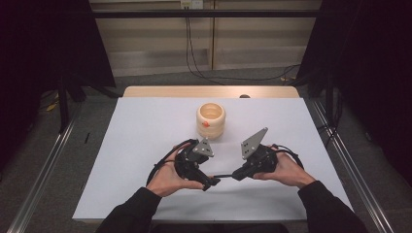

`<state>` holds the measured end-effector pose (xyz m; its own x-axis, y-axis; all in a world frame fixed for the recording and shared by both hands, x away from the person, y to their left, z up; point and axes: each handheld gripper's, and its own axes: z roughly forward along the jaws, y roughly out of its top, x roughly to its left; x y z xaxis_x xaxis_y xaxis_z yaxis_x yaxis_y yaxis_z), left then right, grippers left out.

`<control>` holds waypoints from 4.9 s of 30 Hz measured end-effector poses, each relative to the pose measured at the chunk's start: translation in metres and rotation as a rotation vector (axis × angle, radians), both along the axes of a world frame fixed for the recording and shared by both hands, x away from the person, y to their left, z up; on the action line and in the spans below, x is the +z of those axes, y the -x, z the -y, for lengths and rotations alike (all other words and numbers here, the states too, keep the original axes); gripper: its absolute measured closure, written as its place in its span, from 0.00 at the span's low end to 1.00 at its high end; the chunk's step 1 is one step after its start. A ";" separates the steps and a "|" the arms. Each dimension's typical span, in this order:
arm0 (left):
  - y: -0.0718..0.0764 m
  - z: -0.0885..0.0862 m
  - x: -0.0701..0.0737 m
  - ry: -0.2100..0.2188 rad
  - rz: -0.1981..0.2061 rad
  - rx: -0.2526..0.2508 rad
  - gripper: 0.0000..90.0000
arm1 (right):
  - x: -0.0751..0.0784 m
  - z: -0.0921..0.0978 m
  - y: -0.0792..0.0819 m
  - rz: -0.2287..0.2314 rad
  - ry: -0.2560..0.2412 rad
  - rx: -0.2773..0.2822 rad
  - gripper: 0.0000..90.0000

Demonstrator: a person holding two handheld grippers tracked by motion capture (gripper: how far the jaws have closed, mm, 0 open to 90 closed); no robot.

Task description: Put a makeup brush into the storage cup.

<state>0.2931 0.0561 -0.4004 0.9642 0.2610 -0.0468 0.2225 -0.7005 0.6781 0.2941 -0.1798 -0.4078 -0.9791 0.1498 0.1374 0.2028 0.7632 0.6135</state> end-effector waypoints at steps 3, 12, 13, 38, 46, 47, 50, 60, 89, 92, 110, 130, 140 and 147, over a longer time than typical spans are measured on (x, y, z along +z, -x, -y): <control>0.002 -0.004 -0.001 0.011 -0.002 0.034 0.06 | 0.000 0.002 0.001 0.004 -0.001 -0.021 0.95; 0.003 -0.033 0.002 0.162 0.003 0.131 0.04 | 0.002 0.014 0.001 -0.006 -0.058 -0.063 0.95; 0.003 -0.035 0.003 0.163 0.000 0.136 0.04 | 0.002 0.015 0.001 0.001 -0.060 -0.075 0.95; 0.008 -0.047 -0.003 0.309 0.106 0.208 0.03 | 0.005 0.033 0.008 0.033 -0.245 -0.187 0.95; 0.009 -0.047 -0.003 0.326 0.116 0.216 0.02 | 0.007 0.037 0.009 0.038 -0.321 -0.191 0.95; 0.009 -0.047 -0.003 0.327 0.116 0.215 0.02 | 0.007 0.037 0.009 0.042 -0.329 -0.189 0.95; 0.009 -0.047 -0.003 0.333 0.119 0.217 0.03 | 0.008 0.036 0.010 0.043 -0.350 -0.188 0.95; 0.011 -0.045 -0.001 0.363 0.123 0.216 0.03 | 0.009 0.036 0.012 0.051 -0.456 -0.198 0.95; 0.020 -0.032 0.016 0.483 0.119 0.201 0.07 | 0.010 0.036 0.015 0.089 -0.597 -0.276 0.95; 0.019 -0.030 0.018 0.485 0.134 0.194 0.09 | 0.011 0.036 0.015 0.092 -0.596 -0.280 0.95; 0.005 -0.019 0.024 0.553 0.069 0.228 0.50 | 0.007 0.035 0.014 0.107 -0.579 -0.302 0.95; -0.003 -0.027 0.030 0.629 -0.027 0.199 0.78 | 0.005 0.031 0.014 0.108 -0.574 -0.269 0.95; -0.001 -0.026 0.031 0.675 -0.093 0.184 0.88 | -0.001 0.027 0.014 0.109 -0.555 -0.246 0.95; 0.002 -0.025 0.035 0.687 -0.114 0.153 0.93 | -0.002 0.027 0.014 0.116 -0.559 -0.244 0.92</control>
<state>0.2915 0.0812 -0.3656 0.8983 0.2687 -0.3476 0.3800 -0.0782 0.9217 0.2801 -0.2064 -0.4097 -0.9388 0.3076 0.1548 0.2395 0.2604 0.9353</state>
